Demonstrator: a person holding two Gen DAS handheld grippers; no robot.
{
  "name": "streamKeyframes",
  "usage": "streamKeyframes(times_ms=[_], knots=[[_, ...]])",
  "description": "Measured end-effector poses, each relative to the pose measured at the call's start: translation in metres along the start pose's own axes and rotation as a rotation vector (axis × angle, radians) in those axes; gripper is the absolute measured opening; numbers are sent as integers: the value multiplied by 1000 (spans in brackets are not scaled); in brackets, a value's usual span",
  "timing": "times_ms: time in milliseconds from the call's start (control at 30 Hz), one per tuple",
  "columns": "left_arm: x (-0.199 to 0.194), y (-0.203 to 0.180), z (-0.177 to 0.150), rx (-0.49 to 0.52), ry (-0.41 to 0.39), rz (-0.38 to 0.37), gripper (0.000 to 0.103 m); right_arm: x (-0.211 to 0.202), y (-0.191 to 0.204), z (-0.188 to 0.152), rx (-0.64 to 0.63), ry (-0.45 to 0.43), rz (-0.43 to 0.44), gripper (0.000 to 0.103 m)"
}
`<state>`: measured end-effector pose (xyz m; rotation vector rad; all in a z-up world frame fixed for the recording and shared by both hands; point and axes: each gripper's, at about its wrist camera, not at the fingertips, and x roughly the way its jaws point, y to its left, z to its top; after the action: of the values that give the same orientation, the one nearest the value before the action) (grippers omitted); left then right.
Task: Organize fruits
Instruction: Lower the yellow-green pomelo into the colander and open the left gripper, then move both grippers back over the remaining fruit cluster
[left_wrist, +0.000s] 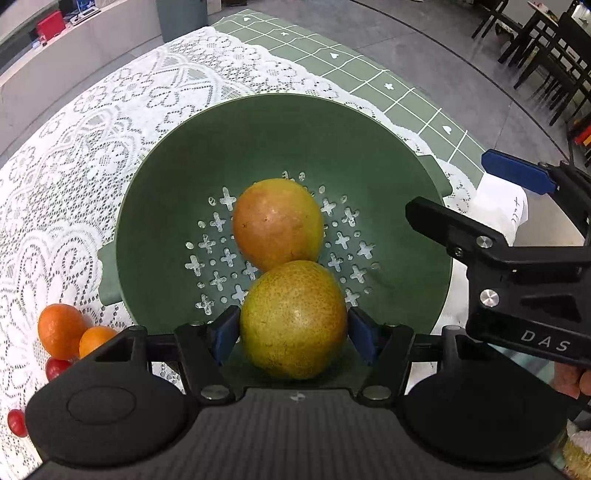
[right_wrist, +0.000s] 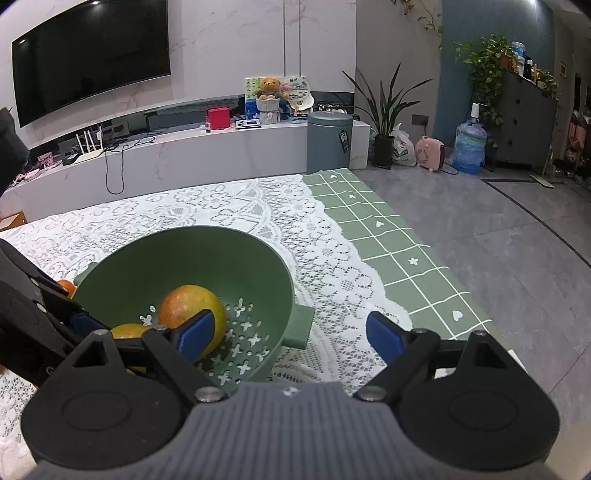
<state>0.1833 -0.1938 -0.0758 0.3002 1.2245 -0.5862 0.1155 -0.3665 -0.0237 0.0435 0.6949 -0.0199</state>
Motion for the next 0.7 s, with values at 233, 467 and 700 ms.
streamKeyframes(times_ms=[233,467,700], knots=[[-2,-1,-1,-6,-2,6,76,-5,2,2,1,1,-13,90],[-15,-3,-5,7,-36,-16,81,-14,4,6,1,-16,-21,90],[-53,1,-20,-9,-152,-25,81,-31,7,10,32,-52,10,90]])
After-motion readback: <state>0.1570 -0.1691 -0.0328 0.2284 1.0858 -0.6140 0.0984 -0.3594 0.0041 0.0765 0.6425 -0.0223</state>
